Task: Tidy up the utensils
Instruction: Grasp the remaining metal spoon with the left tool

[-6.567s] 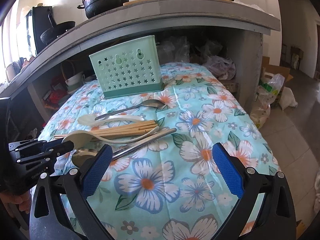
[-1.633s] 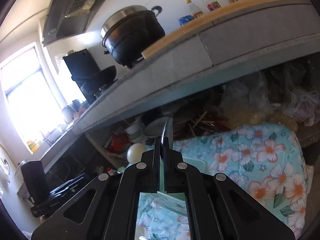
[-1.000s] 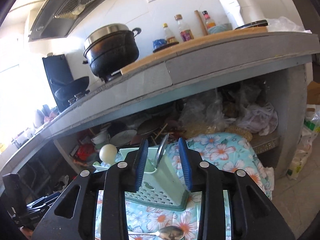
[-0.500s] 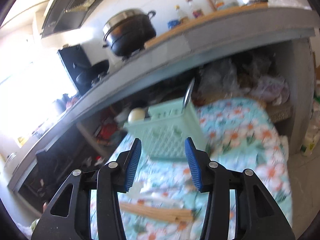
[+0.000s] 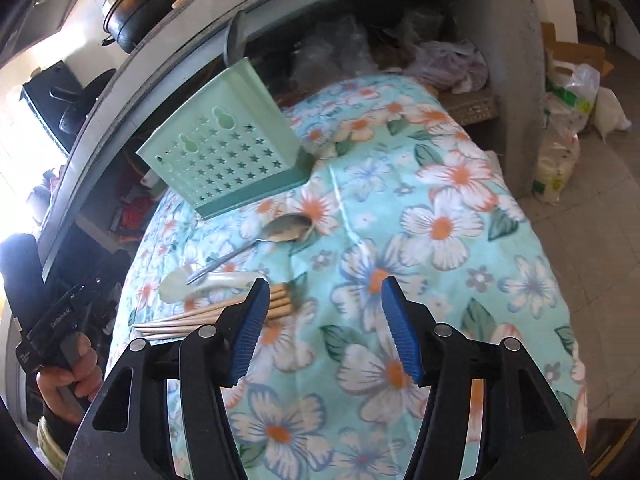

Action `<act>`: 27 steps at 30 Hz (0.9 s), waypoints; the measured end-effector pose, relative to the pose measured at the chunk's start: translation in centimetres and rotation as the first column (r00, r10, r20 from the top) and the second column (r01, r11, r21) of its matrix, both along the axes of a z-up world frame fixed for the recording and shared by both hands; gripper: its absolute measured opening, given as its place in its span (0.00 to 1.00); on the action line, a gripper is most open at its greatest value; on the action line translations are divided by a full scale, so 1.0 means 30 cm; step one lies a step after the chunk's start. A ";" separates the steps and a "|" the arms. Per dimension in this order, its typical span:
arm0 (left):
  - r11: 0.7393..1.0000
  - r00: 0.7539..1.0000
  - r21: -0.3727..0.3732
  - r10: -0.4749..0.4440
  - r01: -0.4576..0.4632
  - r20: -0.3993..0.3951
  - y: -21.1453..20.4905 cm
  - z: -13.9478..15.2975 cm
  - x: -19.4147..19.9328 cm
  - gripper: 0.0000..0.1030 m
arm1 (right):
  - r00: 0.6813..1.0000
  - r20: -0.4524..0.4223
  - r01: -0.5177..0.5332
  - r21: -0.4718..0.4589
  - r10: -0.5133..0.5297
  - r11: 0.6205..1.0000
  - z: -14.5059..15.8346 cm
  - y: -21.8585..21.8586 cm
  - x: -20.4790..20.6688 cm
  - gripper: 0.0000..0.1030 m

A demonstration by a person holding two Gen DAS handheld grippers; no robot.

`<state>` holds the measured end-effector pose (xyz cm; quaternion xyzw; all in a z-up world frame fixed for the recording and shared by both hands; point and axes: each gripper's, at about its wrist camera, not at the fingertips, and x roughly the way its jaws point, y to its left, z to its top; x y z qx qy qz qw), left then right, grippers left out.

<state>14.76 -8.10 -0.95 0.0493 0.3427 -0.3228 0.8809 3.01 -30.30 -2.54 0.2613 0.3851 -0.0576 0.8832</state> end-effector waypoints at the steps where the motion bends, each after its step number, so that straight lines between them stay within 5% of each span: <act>1: 1.000 1.000 0.018 -0.014 0.014 0.003 -0.018 -0.008 -0.001 0.60 | 1.000 -0.001 0.004 0.000 -0.004 1.000 -0.003 -0.007 -0.005 0.55; 9: 0.988 0.997 0.137 -0.074 0.071 0.018 -0.112 -0.061 -0.009 0.45 | 1.000 -0.006 0.006 0.025 -0.005 1.000 -0.029 -0.038 -0.032 0.55; 13: 0.959 0.979 0.234 -0.183 0.158 0.091 -0.186 -0.049 -0.019 0.41 | 1.000 0.003 0.012 0.034 -0.013 0.999 -0.024 -0.057 -0.041 0.55; 20: 0.823 0.888 0.427 -0.451 0.375 0.090 -0.394 -0.076 -0.015 0.41 | 0.998 0.024 0.052 0.060 -0.054 0.997 -0.018 -0.112 -0.064 0.55; 27: 0.662 0.809 0.596 -0.586 0.455 0.033 -0.592 -0.174 -0.013 0.41 | 0.997 0.024 0.071 0.097 -0.074 0.993 -0.039 -0.156 -0.075 0.55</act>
